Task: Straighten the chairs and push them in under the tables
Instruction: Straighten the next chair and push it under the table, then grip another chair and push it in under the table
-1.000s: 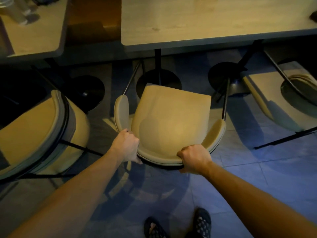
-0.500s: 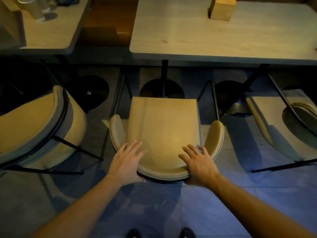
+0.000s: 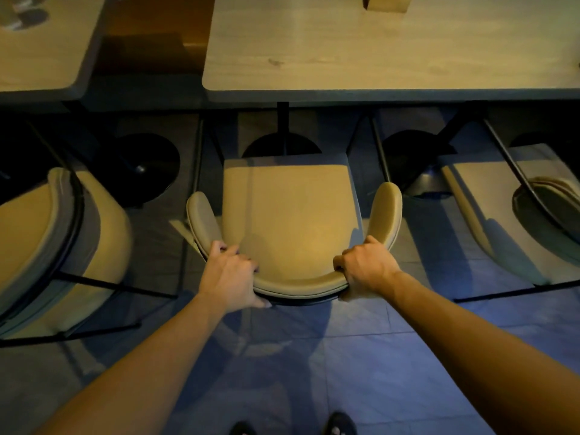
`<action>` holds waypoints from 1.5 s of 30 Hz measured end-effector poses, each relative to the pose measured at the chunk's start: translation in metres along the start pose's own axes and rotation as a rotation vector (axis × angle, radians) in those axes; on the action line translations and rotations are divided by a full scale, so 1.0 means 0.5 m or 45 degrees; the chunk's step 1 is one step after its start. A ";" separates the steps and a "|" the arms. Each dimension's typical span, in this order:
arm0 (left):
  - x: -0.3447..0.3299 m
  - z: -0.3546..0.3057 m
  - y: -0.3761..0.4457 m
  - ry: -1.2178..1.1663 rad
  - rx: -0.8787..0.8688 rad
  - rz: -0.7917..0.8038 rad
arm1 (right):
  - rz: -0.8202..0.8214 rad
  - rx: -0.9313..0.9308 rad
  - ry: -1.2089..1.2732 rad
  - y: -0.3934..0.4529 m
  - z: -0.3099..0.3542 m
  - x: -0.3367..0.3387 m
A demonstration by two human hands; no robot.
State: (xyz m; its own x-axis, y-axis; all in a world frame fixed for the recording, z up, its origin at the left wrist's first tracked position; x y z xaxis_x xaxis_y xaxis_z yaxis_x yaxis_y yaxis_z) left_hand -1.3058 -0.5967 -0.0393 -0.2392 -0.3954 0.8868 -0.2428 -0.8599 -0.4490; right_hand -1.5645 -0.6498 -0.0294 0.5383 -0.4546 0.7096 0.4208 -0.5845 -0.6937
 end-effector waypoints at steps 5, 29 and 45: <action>0.007 0.005 0.009 0.020 -0.010 0.012 | -0.009 0.023 -0.003 0.005 -0.006 0.007; -0.019 0.175 -0.380 -0.176 0.451 -0.320 | -0.557 0.204 0.025 -0.081 0.297 0.185; -0.183 0.638 -0.785 -0.250 0.775 -0.309 | -0.655 0.323 -0.151 0.039 0.845 0.544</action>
State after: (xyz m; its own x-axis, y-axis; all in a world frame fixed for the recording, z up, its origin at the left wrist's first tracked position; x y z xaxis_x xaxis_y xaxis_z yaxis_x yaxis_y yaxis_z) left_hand -0.8886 -0.3257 0.0908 -0.0558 -0.1702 0.9838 0.3173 -0.9373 -0.1441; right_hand -1.1015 -0.5010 0.0977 0.2906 -0.0679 0.9544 0.8034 -0.5244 -0.2819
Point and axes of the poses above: each hand's wrist, its own y-axis towards the middle knuckle, its own x-axis out of the back of the hand, z = x × y, the point moved 2 cm from there along y, towards the middle knuckle, and after that the axes turned 9 degrees about z, right-handed, at the moved point
